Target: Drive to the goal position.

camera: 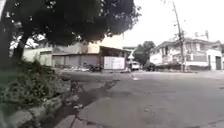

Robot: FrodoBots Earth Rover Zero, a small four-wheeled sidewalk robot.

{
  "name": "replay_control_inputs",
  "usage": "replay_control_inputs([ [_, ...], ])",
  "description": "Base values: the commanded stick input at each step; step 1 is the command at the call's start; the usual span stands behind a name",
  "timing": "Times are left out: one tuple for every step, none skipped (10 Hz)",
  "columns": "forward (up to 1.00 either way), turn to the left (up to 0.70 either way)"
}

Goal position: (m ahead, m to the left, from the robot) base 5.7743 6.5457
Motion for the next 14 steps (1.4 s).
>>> replay_control_inputs([
  [0.7,0.0],
  [0.7,0.0],
  [0.7,0.0],
  [0.7,0.0],
  [0.7,0.0],
  [0.7,0.0],
  [0.7,0.04],
  [0.7,0.24],
  [0.7,0.33],
  [0.7,0.14],
  [0.7,0.03],
  [0.7,0.02],
  [0.7,0.0],
  [0.7,0.0],
])
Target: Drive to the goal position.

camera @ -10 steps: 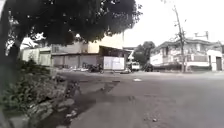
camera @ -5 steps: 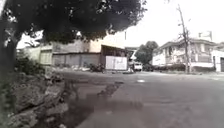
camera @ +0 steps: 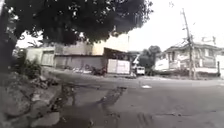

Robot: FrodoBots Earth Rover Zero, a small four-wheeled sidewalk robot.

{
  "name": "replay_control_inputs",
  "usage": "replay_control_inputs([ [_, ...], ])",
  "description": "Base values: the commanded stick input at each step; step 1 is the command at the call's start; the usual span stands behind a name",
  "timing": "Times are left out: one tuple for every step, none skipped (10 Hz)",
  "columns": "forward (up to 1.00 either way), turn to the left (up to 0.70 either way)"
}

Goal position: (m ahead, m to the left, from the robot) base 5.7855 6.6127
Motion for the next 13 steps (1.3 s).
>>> replay_control_inputs([
  [0.7,0.0],
  [0.7,0.0],
  [0.7,0.0],
  [0.7,0.0],
  [0.7,0.0],
  [0.7,0.0],
  [0.7,0.0],
  [0.7,0.0],
  [0.7,0.0],
  [0.7,0.0],
  [0.7,0.0],
  [0.7,0.0],
  [0.7,0.0],
])
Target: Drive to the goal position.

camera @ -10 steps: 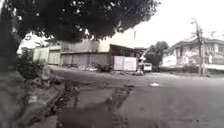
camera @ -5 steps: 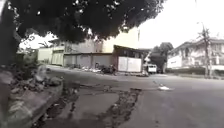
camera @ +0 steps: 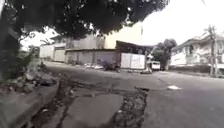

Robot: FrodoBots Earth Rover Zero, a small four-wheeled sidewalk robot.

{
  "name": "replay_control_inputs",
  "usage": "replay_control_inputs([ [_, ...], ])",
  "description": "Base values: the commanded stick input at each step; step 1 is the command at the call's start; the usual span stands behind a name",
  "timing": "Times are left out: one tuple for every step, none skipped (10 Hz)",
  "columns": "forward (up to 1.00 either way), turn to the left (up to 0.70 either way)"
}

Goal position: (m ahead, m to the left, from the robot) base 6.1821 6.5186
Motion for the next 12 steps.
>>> replay_control_inputs([
  [0.7,0.0],
  [0.7,0.0],
  [0.7,0.0],
  [0.7,0.0],
  [0.7,0.0],
  [0.7,0.0],
  [0.7,0.0],
  [0.7,0.0],
  [0.59,0.0],
  [0.29,0.0],
  [0.07,0.0],
  [0.04,0.0],
])
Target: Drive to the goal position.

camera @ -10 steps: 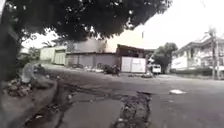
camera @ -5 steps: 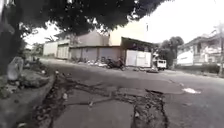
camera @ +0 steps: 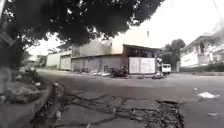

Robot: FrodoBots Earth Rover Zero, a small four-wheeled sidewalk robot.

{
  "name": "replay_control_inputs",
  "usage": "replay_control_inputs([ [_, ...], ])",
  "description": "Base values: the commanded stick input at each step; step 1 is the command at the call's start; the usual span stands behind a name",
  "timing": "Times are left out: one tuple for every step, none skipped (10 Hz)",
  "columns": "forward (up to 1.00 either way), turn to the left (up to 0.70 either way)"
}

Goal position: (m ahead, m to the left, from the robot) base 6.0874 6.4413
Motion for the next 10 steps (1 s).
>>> replay_control_inputs([
  [0.05,0.0],
  [0.05,0.0],
  [0.04,0.0],
  [0.05,0.0],
  [0.05,0.0],
  [0.05,0.0],
  [0.05,0.0],
  [0.05,0.0],
  [0.05,0.0],
  [0.05,0.0],
])
